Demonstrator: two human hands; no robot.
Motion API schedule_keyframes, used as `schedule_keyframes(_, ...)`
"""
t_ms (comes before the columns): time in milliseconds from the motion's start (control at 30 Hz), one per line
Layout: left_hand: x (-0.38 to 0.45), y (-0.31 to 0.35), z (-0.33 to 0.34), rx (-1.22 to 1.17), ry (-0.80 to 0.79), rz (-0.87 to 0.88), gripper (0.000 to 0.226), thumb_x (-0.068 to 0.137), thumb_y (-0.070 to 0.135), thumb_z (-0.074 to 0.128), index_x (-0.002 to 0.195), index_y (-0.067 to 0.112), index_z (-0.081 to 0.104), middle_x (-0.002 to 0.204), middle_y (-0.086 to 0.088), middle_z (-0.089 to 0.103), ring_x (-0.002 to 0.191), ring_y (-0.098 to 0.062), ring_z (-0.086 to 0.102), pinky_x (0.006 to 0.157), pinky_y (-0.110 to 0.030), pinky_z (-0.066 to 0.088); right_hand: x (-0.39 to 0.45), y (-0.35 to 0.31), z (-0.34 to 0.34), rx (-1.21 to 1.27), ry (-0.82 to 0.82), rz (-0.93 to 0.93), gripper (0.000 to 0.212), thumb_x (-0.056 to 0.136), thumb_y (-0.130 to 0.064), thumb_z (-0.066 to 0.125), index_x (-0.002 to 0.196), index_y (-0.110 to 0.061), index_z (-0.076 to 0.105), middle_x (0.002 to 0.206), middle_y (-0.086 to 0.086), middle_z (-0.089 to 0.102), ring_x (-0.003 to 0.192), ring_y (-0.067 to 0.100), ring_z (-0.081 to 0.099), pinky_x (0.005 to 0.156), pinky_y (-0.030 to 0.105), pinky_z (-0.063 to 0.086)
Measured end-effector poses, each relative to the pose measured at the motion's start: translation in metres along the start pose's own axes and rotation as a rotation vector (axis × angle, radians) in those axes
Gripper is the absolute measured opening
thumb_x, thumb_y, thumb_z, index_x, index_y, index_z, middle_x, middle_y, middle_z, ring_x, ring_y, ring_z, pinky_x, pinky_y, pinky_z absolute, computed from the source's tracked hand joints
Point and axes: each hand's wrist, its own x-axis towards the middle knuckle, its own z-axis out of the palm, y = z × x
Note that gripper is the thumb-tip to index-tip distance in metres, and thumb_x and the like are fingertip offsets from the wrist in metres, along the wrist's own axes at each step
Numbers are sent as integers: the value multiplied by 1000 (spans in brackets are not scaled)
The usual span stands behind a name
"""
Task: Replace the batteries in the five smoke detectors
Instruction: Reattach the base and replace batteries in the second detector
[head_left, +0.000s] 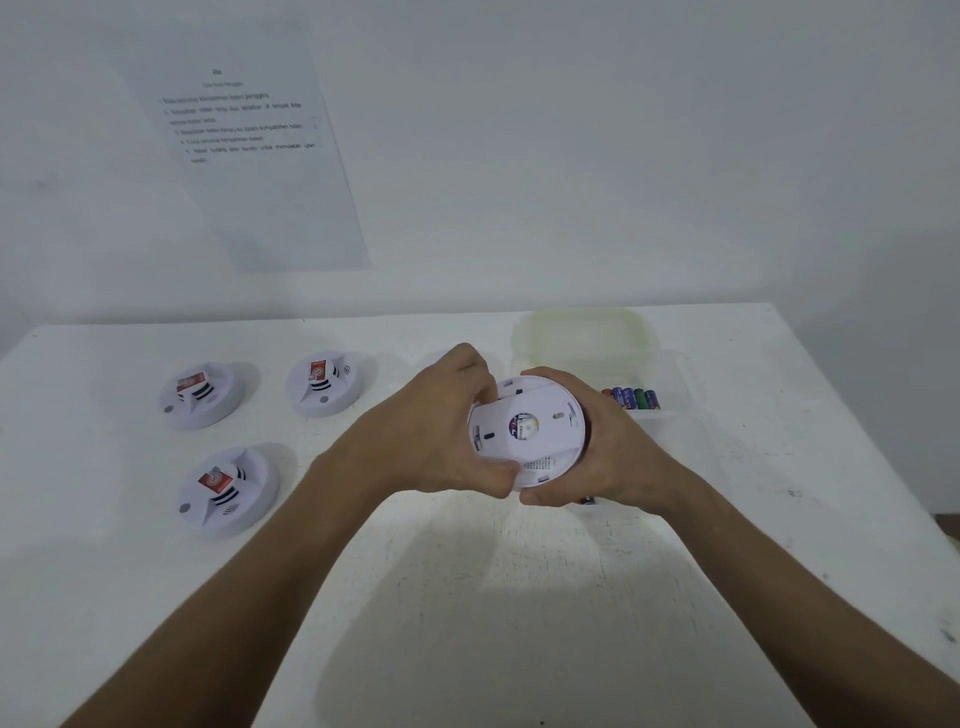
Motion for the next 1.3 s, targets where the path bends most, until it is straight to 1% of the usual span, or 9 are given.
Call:
schedule_keyframes(200,0,-7,-6,-99,206,32,57,52,54,76,90,16,60,97,4,50,86,-13,57,69,-39,55,-6,1,-7,-23,49,15,97,52,-12,95,134,-36,47,120,-21,65,114,5,63,85,15,53)
schedule_keyframes(333,-5,-40,-2,-84,399,-201,53,53,65,70,86,25,59,96,16,50,79,4,58,58,-9,45,-13,3,-15,11,51,32,99,53,-12,94,137,-33,46,126,-22,60,121,3,57,88,18,54)
schedule_keyframes(433,-19,-63,24,-103,332,-373,53,49,66,68,83,28,54,96,15,50,73,2,57,54,-11,40,-18,5,-19,21,40,39,101,53,-11,94,139,-30,44,130,-21,58,125,4,54,93,18,51)
schedule_keyframes(567,-36,-78,69,-50,186,-433,64,46,64,66,90,18,57,97,12,46,72,-2,55,62,-28,51,-19,4,-19,-1,-7,40,99,53,-12,93,136,-32,45,130,-22,56,125,2,53,95,17,50)
schedule_keyframes(700,-41,-80,92,34,108,-402,56,53,54,76,88,14,57,93,9,44,68,-4,49,54,-20,42,-21,5,-17,-18,-44,64,97,53,-10,94,134,-34,45,128,-27,55,123,-3,52,92,11,48)
schedule_keyframes(1033,-49,-82,98,-47,77,-400,42,64,44,83,89,16,63,98,3,56,95,-14,51,76,-28,49,-27,6,-16,-33,-49,76,98,53,-16,93,135,-37,44,128,-30,54,123,-5,51,91,10,48)
schedule_keyframes(1167,-41,-47,66,-359,195,-466,58,77,60,68,124,25,63,114,15,62,90,2,62,76,-18,48,-29,5,-15,-35,-45,67,99,52,-16,94,135,-37,44,129,-28,53,124,-3,51,92,11,48)
schedule_keyframes(1233,-31,-21,45,-544,150,-430,69,72,73,58,123,27,66,106,16,70,85,1,68,76,-24,55,-28,4,-14,-31,-43,53,99,53,-14,95,135,-37,44,129,-26,54,125,-1,51,91,11,49)
schedule_keyframes(1300,-23,2,35,-541,69,-357,62,73,75,56,113,30,72,91,15,74,75,1,69,68,-24,58,-26,3,-11,-25,-44,29,101,54,-10,96,137,-36,44,128,-23,56,124,4,53,90,14,51)
